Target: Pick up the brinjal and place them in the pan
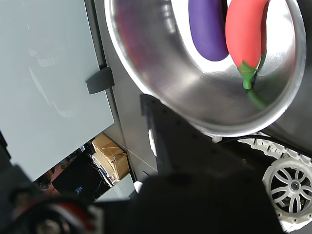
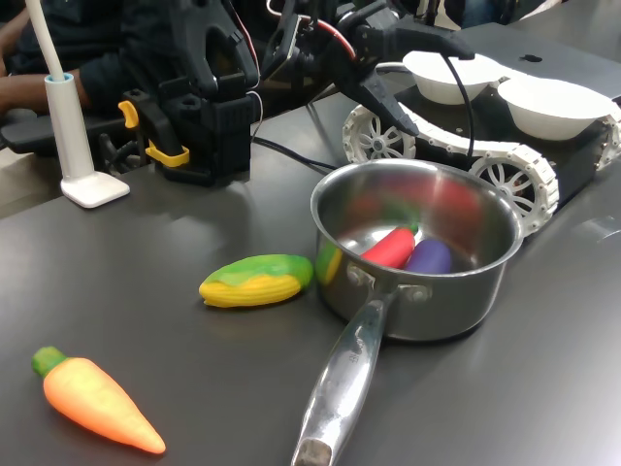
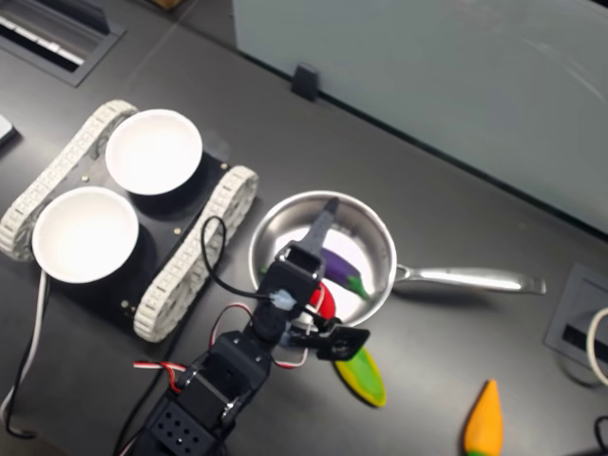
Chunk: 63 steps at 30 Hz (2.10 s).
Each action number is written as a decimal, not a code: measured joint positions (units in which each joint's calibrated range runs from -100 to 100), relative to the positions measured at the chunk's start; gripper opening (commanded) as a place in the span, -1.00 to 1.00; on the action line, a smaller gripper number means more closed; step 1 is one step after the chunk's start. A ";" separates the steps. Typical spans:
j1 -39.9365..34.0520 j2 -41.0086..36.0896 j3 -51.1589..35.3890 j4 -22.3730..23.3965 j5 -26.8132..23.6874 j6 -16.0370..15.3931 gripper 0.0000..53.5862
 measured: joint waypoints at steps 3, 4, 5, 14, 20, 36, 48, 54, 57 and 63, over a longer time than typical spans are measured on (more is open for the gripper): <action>0.00 0.00 0.00 -0.59 0.00 0.00 0.59; 0.00 -0.25 0.63 -0.93 0.00 0.00 0.42; 0.00 -0.93 1.27 -1.19 0.10 0.00 0.26; 0.00 -6.31 5.25 -5.61 1.32 0.00 -0.54; 0.00 -10.86 8.14 -7.05 3.57 0.00 -1.00; -2.31 -27.36 18.28 -7.56 0.34 0.00 -1.00; -5.39 -45.79 22.53 2.55 -0.24 0.00 -1.00; -6.27 -52.61 28.69 8.50 -0.24 0.55 -1.00; -6.16 -53.70 30.50 10.37 -0.24 1.29 -1.00; -6.16 -54.21 35.11 12.15 -0.24 1.47 -1.00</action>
